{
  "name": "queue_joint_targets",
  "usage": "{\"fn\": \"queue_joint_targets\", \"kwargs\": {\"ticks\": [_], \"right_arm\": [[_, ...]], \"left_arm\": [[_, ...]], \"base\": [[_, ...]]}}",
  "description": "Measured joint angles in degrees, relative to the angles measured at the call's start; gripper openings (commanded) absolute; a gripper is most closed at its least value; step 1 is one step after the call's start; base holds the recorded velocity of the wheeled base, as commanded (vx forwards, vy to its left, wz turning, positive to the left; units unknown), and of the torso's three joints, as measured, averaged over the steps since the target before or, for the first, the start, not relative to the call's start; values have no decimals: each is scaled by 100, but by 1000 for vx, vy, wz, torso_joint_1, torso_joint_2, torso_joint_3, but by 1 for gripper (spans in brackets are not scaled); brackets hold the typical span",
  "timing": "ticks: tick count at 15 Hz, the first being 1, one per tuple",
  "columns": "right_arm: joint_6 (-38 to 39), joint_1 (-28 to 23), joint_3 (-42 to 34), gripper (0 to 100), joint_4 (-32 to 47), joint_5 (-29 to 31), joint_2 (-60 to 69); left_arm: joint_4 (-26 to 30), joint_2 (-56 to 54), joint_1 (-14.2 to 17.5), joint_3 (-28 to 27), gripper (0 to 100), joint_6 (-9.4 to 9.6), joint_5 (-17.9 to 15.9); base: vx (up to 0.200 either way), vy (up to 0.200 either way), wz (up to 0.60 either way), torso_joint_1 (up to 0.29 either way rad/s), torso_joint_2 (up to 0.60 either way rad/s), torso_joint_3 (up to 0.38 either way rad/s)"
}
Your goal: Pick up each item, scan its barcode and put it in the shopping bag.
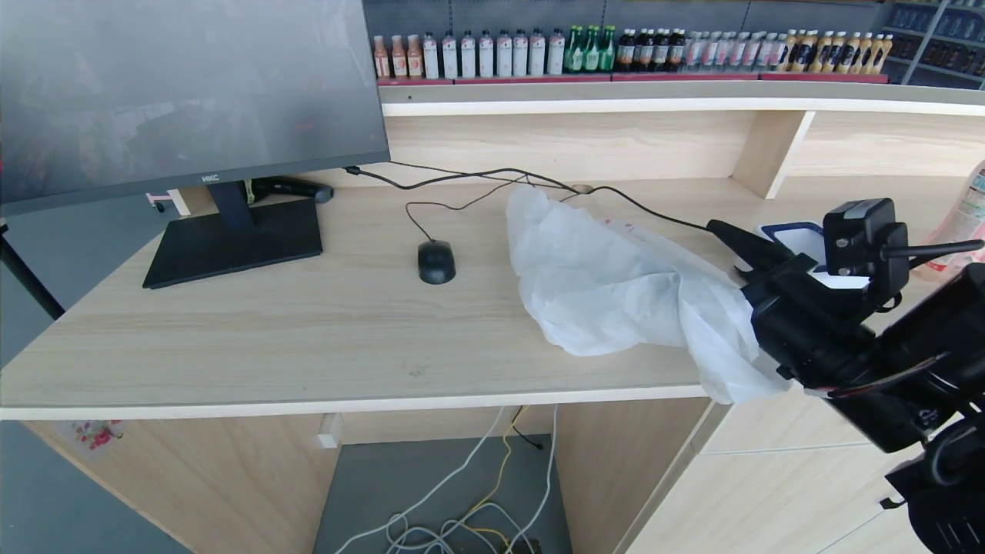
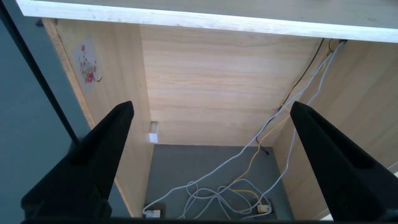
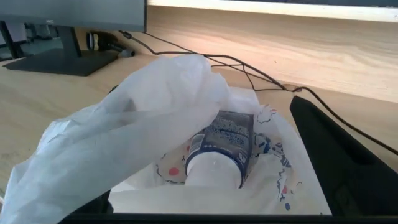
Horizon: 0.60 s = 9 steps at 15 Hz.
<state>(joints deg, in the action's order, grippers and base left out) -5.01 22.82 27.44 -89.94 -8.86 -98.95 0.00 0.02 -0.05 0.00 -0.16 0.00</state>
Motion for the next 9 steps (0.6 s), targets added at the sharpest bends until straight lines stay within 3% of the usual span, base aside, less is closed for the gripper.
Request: {"fn": "queue_joint_targets", "kwargs": {"ticks": [9], "right_arm": [[-57,-63,-276,100,0,-2,-507]], "left_arm": [[0,0,0,0,100,0,0]], "base": [[0,0,0,0,0,0]]}}
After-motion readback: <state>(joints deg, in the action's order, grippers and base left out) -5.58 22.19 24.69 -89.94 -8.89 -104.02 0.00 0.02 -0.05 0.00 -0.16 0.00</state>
